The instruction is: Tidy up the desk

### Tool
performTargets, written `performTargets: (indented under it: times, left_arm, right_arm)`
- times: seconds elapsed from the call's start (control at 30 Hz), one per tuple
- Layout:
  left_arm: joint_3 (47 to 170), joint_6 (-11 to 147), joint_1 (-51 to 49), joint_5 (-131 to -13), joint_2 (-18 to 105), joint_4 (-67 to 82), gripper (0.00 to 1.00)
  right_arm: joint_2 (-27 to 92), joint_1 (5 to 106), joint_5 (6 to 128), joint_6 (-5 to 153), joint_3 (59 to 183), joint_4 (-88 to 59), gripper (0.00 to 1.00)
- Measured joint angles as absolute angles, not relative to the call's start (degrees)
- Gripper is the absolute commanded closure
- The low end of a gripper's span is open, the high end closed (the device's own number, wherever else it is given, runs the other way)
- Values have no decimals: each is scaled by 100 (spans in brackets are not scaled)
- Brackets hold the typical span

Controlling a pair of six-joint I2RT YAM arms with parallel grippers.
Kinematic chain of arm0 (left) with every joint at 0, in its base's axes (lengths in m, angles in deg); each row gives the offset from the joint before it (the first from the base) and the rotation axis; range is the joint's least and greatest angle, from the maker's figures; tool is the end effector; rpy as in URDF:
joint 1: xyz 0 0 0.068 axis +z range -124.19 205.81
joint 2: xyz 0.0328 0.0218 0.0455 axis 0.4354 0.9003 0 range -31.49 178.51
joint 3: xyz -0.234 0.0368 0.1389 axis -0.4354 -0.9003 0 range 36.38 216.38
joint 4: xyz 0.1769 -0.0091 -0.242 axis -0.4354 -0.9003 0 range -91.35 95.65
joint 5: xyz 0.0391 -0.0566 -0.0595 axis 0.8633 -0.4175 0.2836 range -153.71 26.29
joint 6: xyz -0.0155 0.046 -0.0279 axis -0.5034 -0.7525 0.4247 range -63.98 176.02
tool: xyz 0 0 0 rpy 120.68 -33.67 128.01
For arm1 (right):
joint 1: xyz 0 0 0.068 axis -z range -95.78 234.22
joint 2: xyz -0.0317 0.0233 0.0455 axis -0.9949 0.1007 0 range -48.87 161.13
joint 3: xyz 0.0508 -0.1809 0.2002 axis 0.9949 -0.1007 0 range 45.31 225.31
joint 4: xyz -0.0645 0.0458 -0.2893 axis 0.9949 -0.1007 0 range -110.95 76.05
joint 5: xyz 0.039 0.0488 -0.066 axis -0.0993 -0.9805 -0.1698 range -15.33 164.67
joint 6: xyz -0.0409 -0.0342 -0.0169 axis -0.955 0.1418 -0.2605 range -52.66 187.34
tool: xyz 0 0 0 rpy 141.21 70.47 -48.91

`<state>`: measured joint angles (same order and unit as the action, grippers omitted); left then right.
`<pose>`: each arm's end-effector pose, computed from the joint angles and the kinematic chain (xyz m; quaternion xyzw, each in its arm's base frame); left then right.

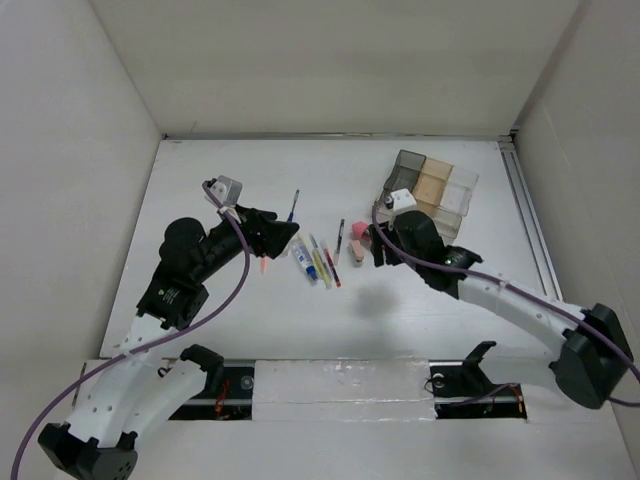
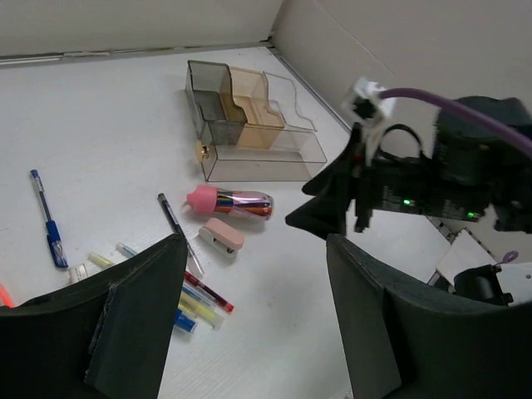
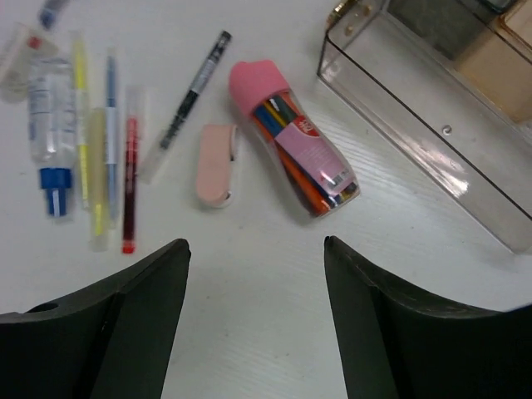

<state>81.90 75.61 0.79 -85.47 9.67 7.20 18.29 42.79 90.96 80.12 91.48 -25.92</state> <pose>0.1838 -0.1015 0.3814 0.1711 0.6504 -0.3937 0.6267 0.2307 0.1892 0.2518 -0.1496 0.8595 0.1045 0.4775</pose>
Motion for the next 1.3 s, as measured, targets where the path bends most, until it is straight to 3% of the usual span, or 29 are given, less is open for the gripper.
performTargets:
  times: [0.33,0.73,1.0,1.1,1.13,1.3]
  left_arm:
    - [8187,7491,79,-8584,838,750,37]
    - [8185,7452,79,-8604,808,798,38]
    - [8183,7452,79,-8617,808,800,38]
    - [8183,7450,79,-8617,808,800,38]
    - [8183,7450,79,-8617,808,800,38]
    - [8183,7448,79,-8617,788,800,38]
  right_arm:
    - [3826,5271,8524,7455,10282,-2815,28]
    - [4897,5645,7462,7048,10873,-2894,31]
    - [5212,5645,7374,7015,10914,-2896,31]
    - [5249,5645,7372,7009,11021,-2924,39]
    - [5295,5645,7368,7011,11093,-2939,47]
    - [5461,5645,7315,7048,11251,-2972,43]
